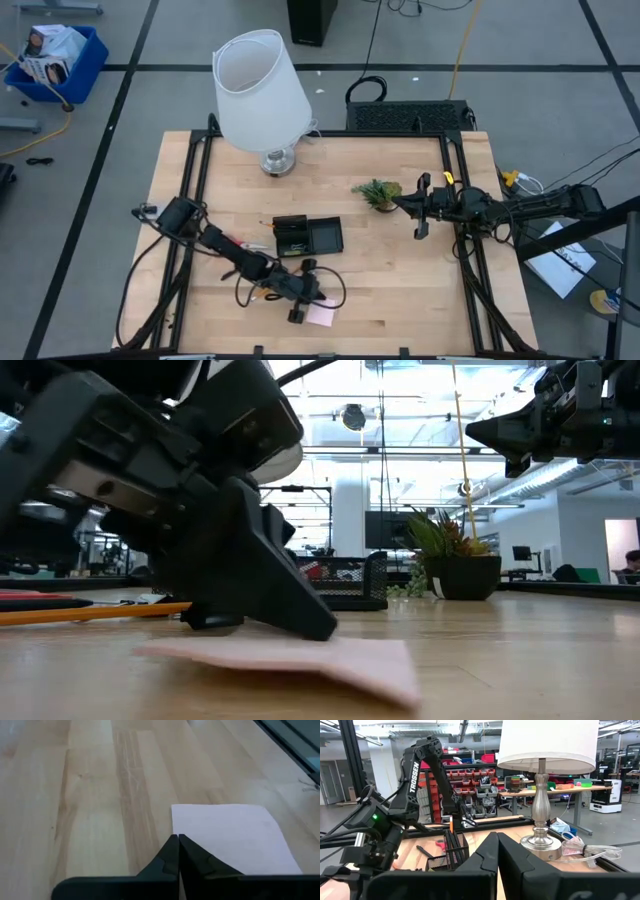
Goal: Pick and place office supplies into organizer
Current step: Put the pink sticky note into the black desk organizer
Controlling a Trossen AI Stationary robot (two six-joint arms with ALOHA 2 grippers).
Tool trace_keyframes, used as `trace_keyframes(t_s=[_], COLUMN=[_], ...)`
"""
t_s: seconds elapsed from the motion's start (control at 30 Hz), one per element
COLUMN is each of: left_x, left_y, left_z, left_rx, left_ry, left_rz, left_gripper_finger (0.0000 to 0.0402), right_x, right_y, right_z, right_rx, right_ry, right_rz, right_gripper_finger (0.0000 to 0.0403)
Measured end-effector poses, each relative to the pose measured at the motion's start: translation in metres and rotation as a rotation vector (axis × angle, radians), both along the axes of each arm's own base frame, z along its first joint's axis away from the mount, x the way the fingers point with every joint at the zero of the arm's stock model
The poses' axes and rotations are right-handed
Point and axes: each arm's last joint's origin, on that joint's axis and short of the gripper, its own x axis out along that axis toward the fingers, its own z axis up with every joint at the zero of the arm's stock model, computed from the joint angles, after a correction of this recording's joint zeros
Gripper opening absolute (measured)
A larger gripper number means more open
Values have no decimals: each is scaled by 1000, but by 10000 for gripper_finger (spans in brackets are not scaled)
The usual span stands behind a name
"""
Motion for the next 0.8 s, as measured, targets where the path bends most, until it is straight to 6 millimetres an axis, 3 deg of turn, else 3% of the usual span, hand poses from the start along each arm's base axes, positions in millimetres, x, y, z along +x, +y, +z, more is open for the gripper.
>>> trace_keyframes(t_s=[0.37,0.8], left_x=[-6,-5], left_y=[7,34], left_z=[54,85], left_rx=[17,161], left_ry=[-83,-152], left_rz=[15,183], left_gripper_finger=[2,2], right_x=[0,0], right_y=[0,0], right_z=[0,0], right_rx=[0,0], right_ry=[0,1], right_rz=[0,0], right_gripper_finger=[0,0])
